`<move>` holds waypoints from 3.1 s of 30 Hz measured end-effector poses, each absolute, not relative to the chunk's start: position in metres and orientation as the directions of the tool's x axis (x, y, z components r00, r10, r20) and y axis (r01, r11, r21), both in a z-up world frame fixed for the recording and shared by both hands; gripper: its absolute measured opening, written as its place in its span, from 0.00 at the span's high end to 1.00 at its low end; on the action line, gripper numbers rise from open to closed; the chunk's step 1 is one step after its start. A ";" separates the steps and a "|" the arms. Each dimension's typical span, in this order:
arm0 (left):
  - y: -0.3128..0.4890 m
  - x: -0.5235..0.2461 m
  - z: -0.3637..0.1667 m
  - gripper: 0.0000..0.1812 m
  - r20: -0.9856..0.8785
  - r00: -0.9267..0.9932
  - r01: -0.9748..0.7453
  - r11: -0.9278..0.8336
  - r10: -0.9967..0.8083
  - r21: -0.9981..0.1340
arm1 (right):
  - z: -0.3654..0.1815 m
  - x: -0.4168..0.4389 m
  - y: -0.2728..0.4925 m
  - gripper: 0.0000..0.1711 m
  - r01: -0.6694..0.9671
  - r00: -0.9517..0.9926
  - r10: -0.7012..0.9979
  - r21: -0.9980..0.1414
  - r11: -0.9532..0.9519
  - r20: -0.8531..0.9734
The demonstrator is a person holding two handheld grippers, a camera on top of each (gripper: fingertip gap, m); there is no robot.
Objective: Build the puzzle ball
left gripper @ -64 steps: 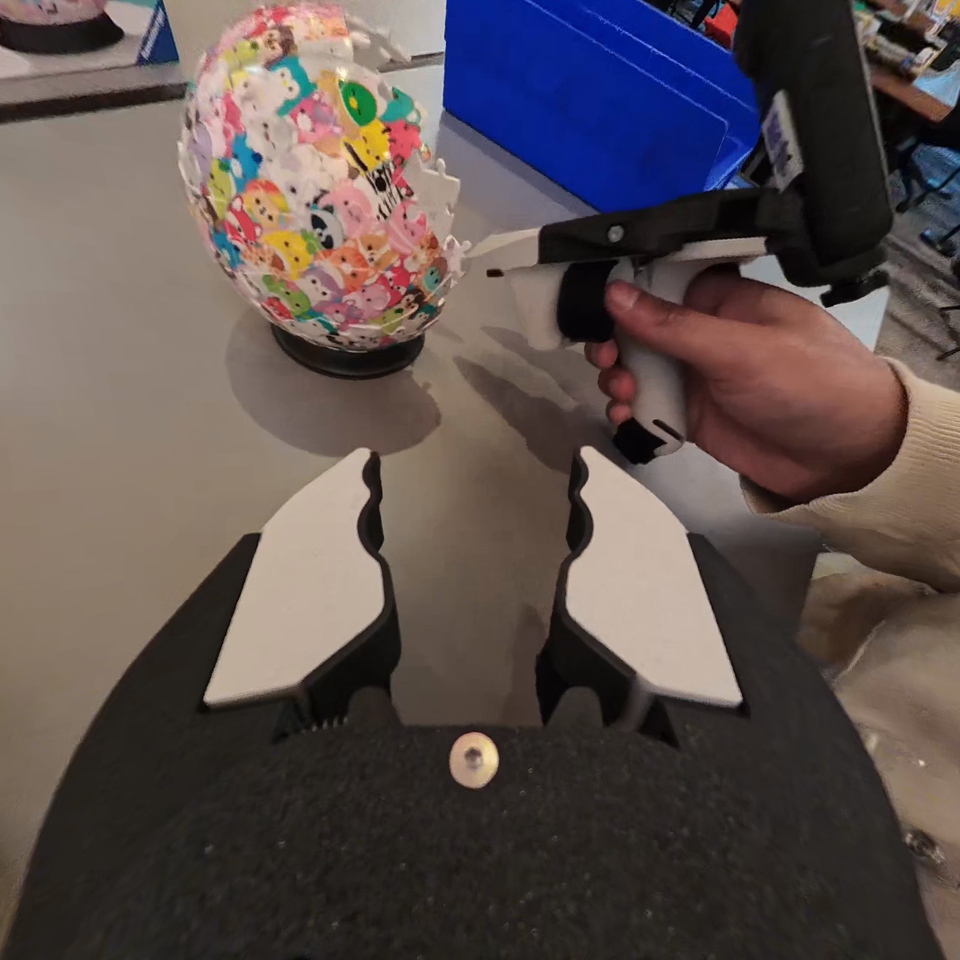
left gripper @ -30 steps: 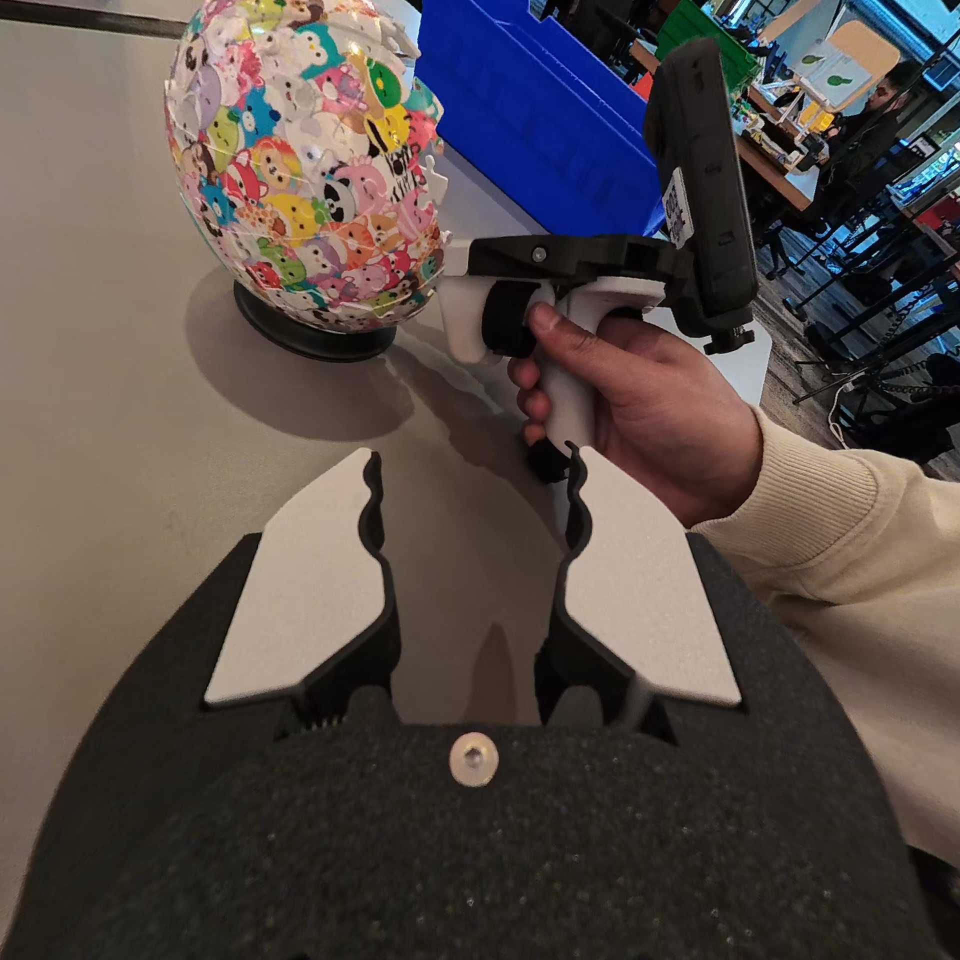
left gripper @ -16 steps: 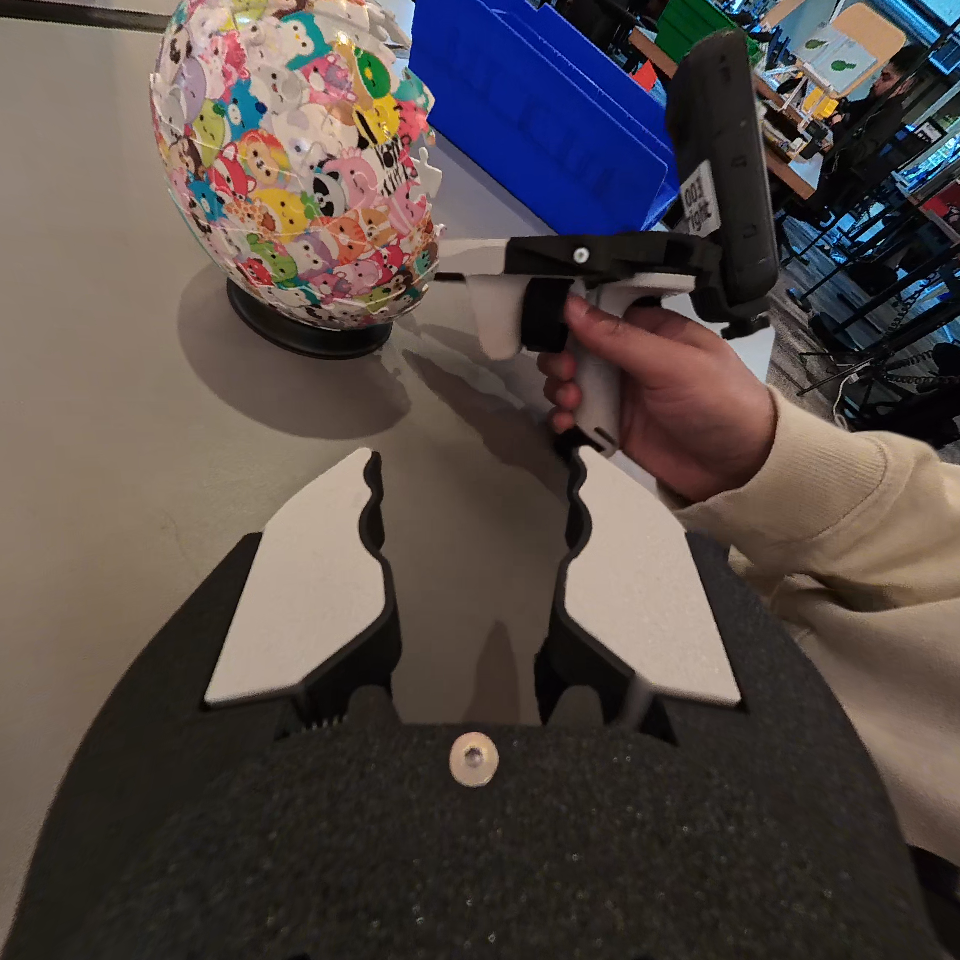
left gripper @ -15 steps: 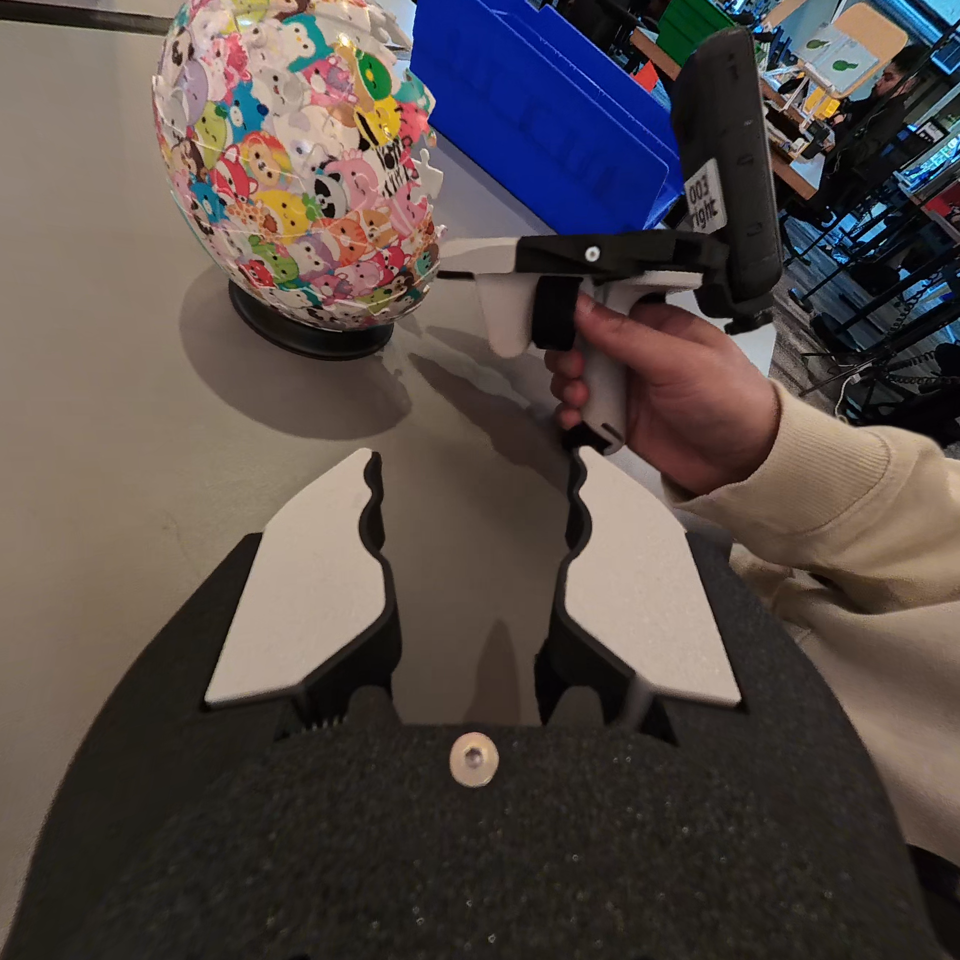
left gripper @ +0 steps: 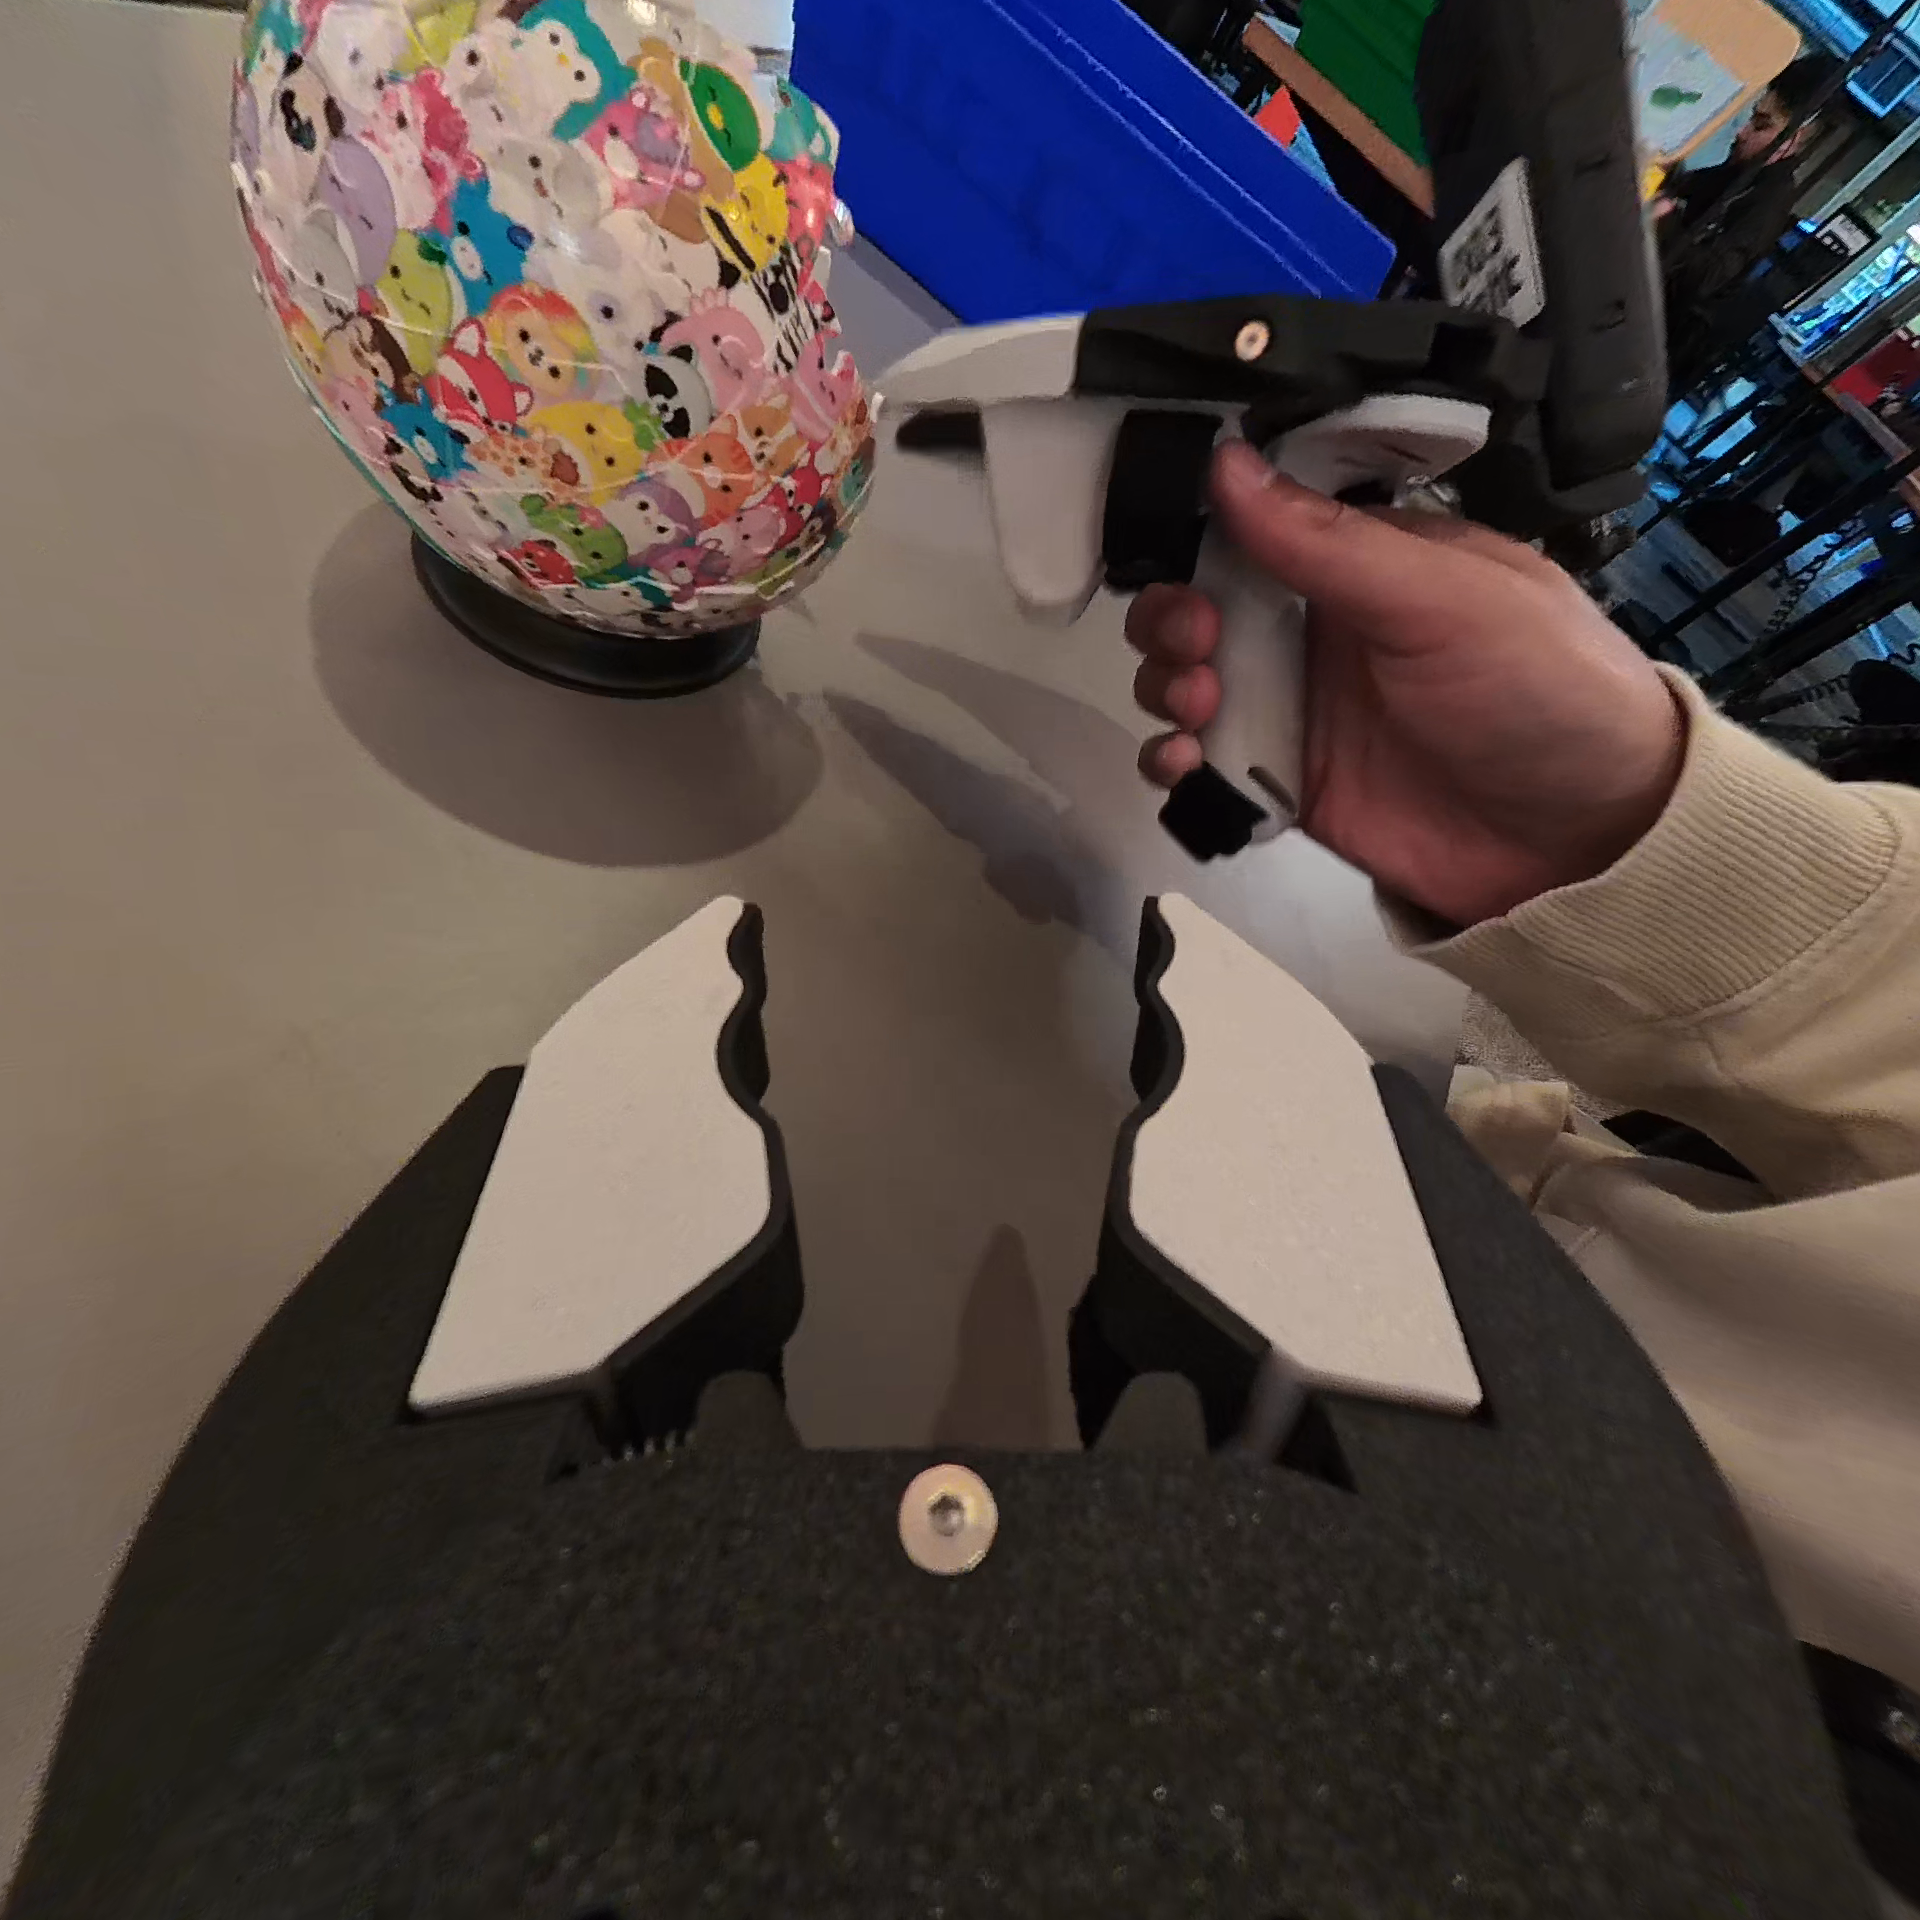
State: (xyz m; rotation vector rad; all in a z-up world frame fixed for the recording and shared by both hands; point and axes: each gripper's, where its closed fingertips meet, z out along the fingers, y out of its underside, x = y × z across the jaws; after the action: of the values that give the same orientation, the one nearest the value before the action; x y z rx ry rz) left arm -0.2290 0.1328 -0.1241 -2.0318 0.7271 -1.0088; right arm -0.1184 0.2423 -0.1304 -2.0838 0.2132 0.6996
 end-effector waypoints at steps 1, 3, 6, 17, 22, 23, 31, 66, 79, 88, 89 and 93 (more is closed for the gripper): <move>0.133 -0.230 -0.126 0.62 0.399 0.536 -0.170 -0.558 -0.744 -0.812 | -0.122 -0.110 0.245 0.85 -0.353 0.848 0.153 -0.756 -0.552 -0.508; 0.136 -0.232 -0.132 0.60 0.355 0.554 -0.211 -0.540 -0.753 -0.815 | -0.096 -0.091 0.255 0.85 -0.208 0.888 0.280 -0.860 -0.465 -0.366; 0.146 -0.235 -0.137 0.58 0.301 0.575 -0.269 -0.523 -0.761 -0.809 | -0.049 -0.093 0.261 0.80 0.069 0.761 0.623 -0.932 -0.356 -0.182; 0.226 -0.200 -0.159 0.37 0.380 0.555 -0.396 -0.637 -0.740 -0.661 | -0.081 -0.098 0.291 0.55 0.739 0.050 0.968 -0.643 -0.201 -0.245; 0.243 -0.199 -0.153 0.36 0.375 0.575 -0.379 -0.643 -0.727 -0.666 | -0.107 -0.119 0.300 0.51 0.766 0.024 0.914 -0.581 -0.277 -0.405; 0.242 -0.197 -0.151 0.36 0.391 0.567 -0.367 -0.647 -0.725 -0.668 | -0.108 -0.125 0.295 0.51 0.766 0.003 0.893 -0.573 -0.292 -0.451; 0.238 -0.183 -0.156 0.37 0.463 0.569 -0.344 -0.708 -0.680 -0.617 | -0.137 -0.140 0.289 0.54 0.830 0.007 0.891 -0.494 -0.258 -0.454; 0.249 -0.210 -0.138 0.45 -0.023 0.687 -0.497 -0.446 -0.727 -0.744 | -0.130 -0.151 0.294 0.53 0.576 0.202 0.973 -0.817 -0.023 0.115; 0.238 -0.202 -0.146 0.45 -0.008 0.661 -0.531 -0.460 -0.751 -0.712 | -0.132 -0.103 0.287 0.54 0.560 0.381 0.908 -0.825 -0.075 0.176; 0.212 -0.219 -0.121 0.47 0.039 0.668 -0.471 -0.463 -0.743 -0.751 | -0.149 -0.144 0.220 0.70 0.679 0.285 0.842 -0.717 0.159 0.458; 0.210 -0.220 -0.116 0.47 0.041 0.667 -0.464 -0.458 -0.744 -0.758 | -0.153 -0.148 0.222 0.71 0.681 0.284 0.850 -0.717 0.147 0.444; 0.207 -0.225 -0.102 0.48 0.044 0.675 -0.444 -0.454 -0.736 -0.773 | -0.158 -0.155 0.233 0.69 0.709 0.269 0.853 -0.691 0.138 0.447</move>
State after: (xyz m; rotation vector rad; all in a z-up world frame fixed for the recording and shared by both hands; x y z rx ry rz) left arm -0.2251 0.2067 -0.1017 -2.1182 0.9054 -0.4862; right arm -0.1549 0.2334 -0.1584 -1.6052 -1.4765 0.1933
